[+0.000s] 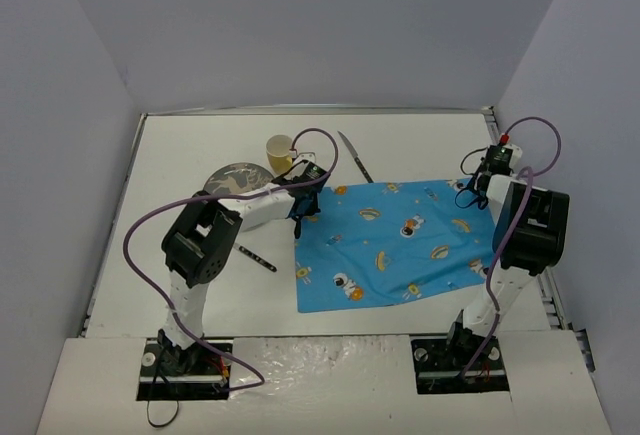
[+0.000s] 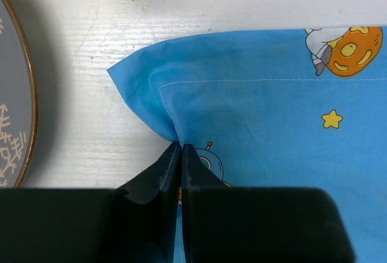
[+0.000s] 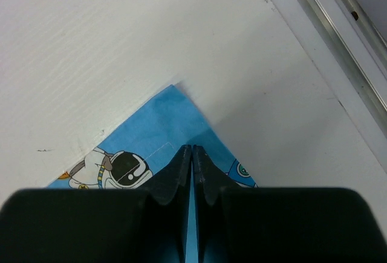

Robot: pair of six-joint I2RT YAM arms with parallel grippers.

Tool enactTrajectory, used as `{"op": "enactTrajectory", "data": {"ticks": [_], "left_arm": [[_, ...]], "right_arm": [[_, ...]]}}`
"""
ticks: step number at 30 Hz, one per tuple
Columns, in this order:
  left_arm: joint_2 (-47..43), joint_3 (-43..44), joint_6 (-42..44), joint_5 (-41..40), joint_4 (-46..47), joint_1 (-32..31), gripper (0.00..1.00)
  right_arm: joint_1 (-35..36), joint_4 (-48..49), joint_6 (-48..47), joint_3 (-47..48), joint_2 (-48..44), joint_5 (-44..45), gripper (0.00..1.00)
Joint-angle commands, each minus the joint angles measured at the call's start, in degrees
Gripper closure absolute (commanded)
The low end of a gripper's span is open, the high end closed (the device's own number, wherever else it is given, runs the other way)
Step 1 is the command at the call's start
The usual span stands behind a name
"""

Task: Set the dinner table for one person

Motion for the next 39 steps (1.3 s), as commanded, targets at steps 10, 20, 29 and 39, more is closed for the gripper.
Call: {"op": "enactTrajectory", "data": {"ticks": [10,20,29,39], "left_arm": [[-3.30,-10.50,1.18,2.83,-1.43,-0.13,1.00],[-6.35,-11.87,4.25,2.16,-2.07,-0.02,1.00],[-5.90,-10.13,4.35,2.21,-2.38,0.16,1.00],[-5.64,-9.95,4.72,2.27,-2.11,0.33,1.00]], "right_arm": [[-1.00,-11.78,8.49,-15.58,-14.69,1.87,1.00],[-1.77,-10.32,7.14,-13.86,-18.97,0.64,0.90],[-0.97,-10.29,3.63,-11.39,-15.02,-1.48,0.41],[0.47,-10.30,3.24,-10.82,-11.22,-0.63,0.28]]}}
